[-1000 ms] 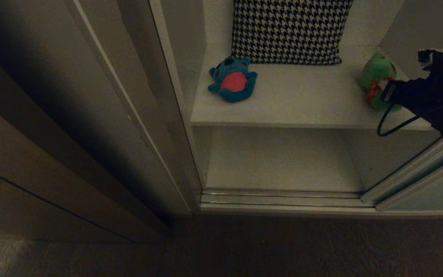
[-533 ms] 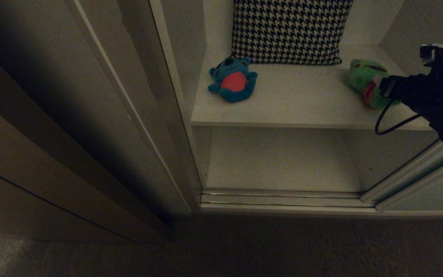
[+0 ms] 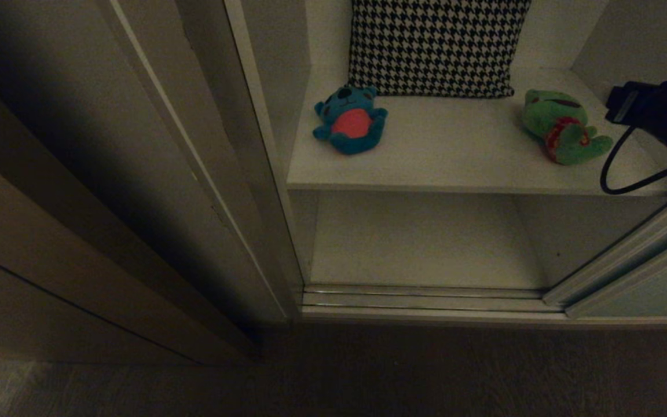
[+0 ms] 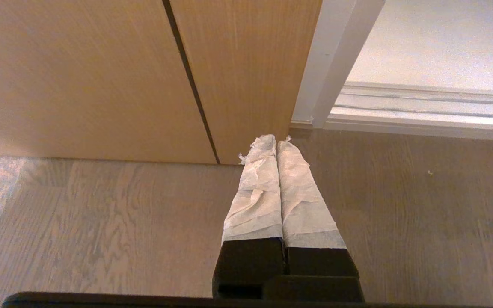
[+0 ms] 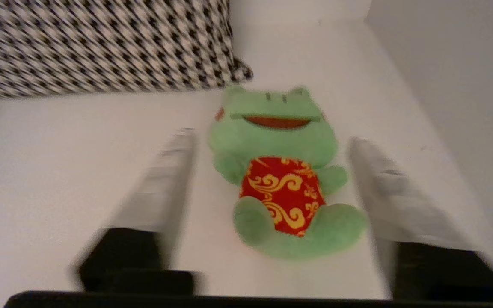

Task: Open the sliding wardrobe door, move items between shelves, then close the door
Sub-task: Place the green doll on the higher shelf

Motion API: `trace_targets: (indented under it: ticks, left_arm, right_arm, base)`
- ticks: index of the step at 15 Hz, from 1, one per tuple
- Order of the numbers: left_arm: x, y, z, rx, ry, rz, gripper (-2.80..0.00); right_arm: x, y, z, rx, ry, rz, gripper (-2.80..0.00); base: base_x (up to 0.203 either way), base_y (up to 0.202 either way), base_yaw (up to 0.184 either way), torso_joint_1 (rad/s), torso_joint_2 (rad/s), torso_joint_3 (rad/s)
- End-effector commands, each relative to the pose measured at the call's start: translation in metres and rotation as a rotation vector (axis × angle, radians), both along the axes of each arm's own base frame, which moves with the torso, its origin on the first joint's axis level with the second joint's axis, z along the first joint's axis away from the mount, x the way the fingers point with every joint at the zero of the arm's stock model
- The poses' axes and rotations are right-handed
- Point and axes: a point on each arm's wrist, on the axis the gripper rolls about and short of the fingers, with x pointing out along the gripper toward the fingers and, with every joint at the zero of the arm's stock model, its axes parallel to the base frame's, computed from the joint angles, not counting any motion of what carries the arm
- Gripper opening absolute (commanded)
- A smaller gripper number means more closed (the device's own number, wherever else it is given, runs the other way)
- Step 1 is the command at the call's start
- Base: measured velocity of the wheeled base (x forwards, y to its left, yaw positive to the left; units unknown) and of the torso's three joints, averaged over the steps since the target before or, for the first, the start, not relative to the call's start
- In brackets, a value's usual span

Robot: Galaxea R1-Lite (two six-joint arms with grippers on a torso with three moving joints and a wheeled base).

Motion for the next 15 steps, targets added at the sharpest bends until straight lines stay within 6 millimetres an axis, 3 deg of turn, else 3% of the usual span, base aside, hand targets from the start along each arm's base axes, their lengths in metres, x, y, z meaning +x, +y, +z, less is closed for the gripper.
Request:
trace_targets:
  ticks: [1,4,6,11,15]
  left_arm:
    - [0.0,0.0,0.0,0.0,0.002,0.0,-2.8]
    - [0.0,0.0,0.0,0.0,0.002,0.0,-2.8]
    - [0.0,0.0,0.0,0.0,0.002,0.0,-2.8]
    - [0.0,0.0,0.0,0.0,0.002,0.0,-2.8]
    - [0.0,0.0,0.0,0.0,0.002,0.0,-2.8]
  right_arm:
    - [-0.059,0.008,0.035,-0.012,-0.081,0.009,-2.8]
    - [-0.137,0.019,0.046,-0.025,-0.057,0.032,-2.8]
    - [-0.188,0.024,0.037,-0.034,0.012,0.04,-2.8]
    - [-0.29,0.032,-0.021,-0.031,0.093,0.03,-2.8]
    - [-0.344,0.037,-0.094,-0.021,0.197,0.007,-2.8]
  base:
    - [0.0,0.0,0.0,0.0,0.0,0.0]
    - [0.0,0.0,0.0,0.0,0.0,0.0]
    - [0.0,0.0,0.0,0.0,0.0,0.0]
    - [0.0,0.0,0.0,0.0,0.0,0.0]
    - [0.0,0.0,0.0,0.0,0.0,0.0]
